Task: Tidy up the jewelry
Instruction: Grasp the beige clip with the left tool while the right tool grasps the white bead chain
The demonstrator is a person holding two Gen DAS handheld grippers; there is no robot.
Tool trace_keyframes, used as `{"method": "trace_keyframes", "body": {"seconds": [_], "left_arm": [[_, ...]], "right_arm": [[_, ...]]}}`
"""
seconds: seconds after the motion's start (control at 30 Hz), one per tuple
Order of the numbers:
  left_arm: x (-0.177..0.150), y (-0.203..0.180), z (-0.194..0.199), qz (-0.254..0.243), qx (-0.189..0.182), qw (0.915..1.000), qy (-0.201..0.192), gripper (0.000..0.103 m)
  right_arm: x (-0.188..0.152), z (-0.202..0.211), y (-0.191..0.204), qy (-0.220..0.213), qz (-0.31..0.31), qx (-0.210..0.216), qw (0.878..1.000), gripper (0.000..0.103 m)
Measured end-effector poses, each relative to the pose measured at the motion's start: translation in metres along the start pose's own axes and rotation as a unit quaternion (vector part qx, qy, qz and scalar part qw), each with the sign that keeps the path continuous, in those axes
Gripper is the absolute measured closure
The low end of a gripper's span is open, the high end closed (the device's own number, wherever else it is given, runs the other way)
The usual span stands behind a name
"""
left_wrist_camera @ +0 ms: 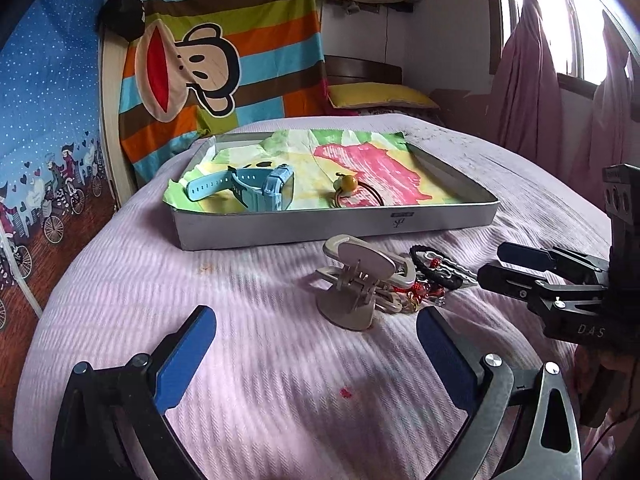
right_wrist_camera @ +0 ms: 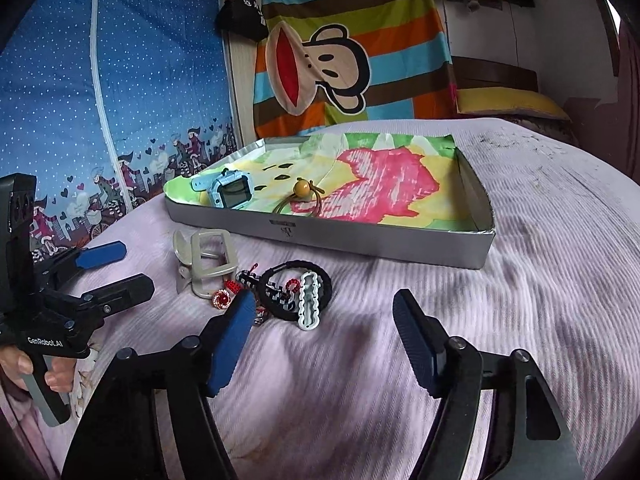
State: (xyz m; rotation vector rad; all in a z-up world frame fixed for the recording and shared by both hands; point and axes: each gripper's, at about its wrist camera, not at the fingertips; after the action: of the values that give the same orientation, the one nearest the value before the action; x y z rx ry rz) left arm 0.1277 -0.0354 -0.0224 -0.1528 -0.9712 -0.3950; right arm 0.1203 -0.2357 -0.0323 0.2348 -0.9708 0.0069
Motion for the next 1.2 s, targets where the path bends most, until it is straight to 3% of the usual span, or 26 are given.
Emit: {"method": "trace_keyframes", "body": {"seconds": [0.3, 0.5, 0.7, 0.87, 1.03, 1.2], "left_arm": [[0.012, -0.002, -0.016, -0.014, -0.023, 0.9993, 0.027, 0.02], [0.018, -0.003, -0.029, -0.017, -0.041, 0.9986, 0.029, 0.033], [0.02, -0.004, -0.033, -0.017, -0.061, 0.9977, 0.024, 0.039], [0.019, -0.008, -0.038, -0.024, -0.074, 0.9965, 0.031, 0.059], [0.018, -0.008, -0.041, -0.016, -0.081, 0.9959, 0.035, 0.069], [0.015, -0.005, -0.043, -0.005, -0.089, 0.9953, 0.039, 0.07]], "right_arm": [[-0.005, -0.024, 0.0, 0.046, -0.006, 0.019, 0.999, 0.067], [-0.005, -0.033, 0.004, 0.057, 0.005, 0.021, 0.998, 0.074], [-0.006, -0.038, 0.005, 0.064, 0.009, 0.024, 0.998, 0.076], [-0.006, -0.039, 0.005, 0.064, 0.009, 0.024, 0.998, 0.077], [-0.006, -0.04, 0.004, 0.067, 0.009, 0.025, 0.997, 0.08], [-0.007, -0.042, 0.003, 0.07, 0.006, 0.027, 0.997, 0.081]]}}
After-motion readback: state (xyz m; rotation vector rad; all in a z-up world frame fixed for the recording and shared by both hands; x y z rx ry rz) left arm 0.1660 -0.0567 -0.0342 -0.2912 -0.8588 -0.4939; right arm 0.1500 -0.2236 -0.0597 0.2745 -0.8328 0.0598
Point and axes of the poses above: each gripper's, at about its wrist camera, not at the fingertips, and z roughly against the way its jaws point, y to its left, x to its top, and after that the axes turned 6 degrees about -z, right-handed
